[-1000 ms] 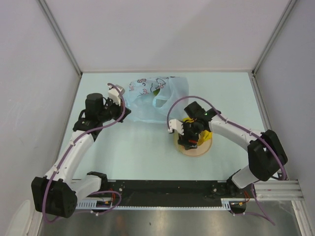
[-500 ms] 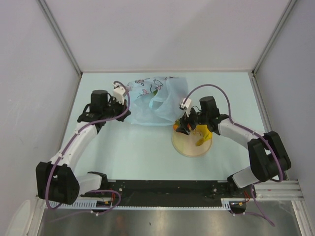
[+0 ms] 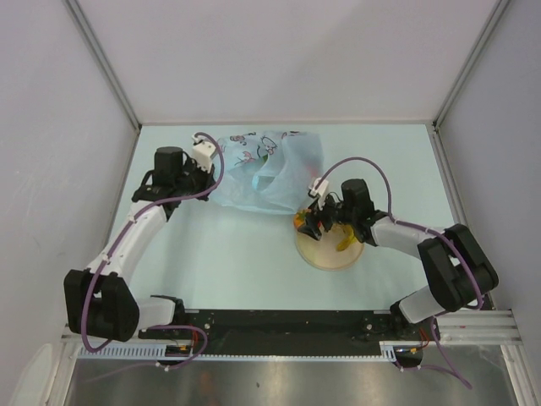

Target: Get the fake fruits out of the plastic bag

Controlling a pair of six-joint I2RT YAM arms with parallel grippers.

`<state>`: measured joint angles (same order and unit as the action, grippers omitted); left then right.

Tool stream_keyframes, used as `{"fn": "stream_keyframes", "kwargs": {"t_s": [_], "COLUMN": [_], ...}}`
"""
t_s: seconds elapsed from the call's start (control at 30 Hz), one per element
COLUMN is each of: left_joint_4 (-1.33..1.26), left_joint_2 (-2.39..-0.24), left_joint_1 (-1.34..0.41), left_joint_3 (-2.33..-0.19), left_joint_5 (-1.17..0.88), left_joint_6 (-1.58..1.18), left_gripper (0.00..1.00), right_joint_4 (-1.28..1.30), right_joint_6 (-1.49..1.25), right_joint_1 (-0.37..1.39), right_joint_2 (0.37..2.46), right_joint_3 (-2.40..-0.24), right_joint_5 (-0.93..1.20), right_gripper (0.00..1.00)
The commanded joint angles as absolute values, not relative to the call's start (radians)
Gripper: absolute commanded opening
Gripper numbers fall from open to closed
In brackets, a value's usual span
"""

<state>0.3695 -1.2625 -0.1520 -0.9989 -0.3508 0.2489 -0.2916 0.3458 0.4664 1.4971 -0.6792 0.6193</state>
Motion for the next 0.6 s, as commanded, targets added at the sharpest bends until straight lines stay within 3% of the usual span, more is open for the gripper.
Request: {"fn": "stream_keyframes", "kwargs": {"t_s": [0.0,0.57], "left_joint_4": [0.361,0.295], "left_joint_2": [-1.253,-1.186], "left_joint_1": [-0.144,-0.146], "left_joint_3": [-1.032,-0.959], "left_joint_5": [-0.380,-0.437], "left_joint_6": [0.258,0.169], "left_gripper": [0.00,0.00], "right_joint_4": [-0.359,-0.189], "right_joint_6": [0.324,0.284], "right_joint_1": [0.480,0.502], "right_joint_2": [1.497,1.388], "right_joint_3": [-0.676,-0.727], "right_joint_5": [0.601,0.578], "right_gripper": [0.86,0.89]}}
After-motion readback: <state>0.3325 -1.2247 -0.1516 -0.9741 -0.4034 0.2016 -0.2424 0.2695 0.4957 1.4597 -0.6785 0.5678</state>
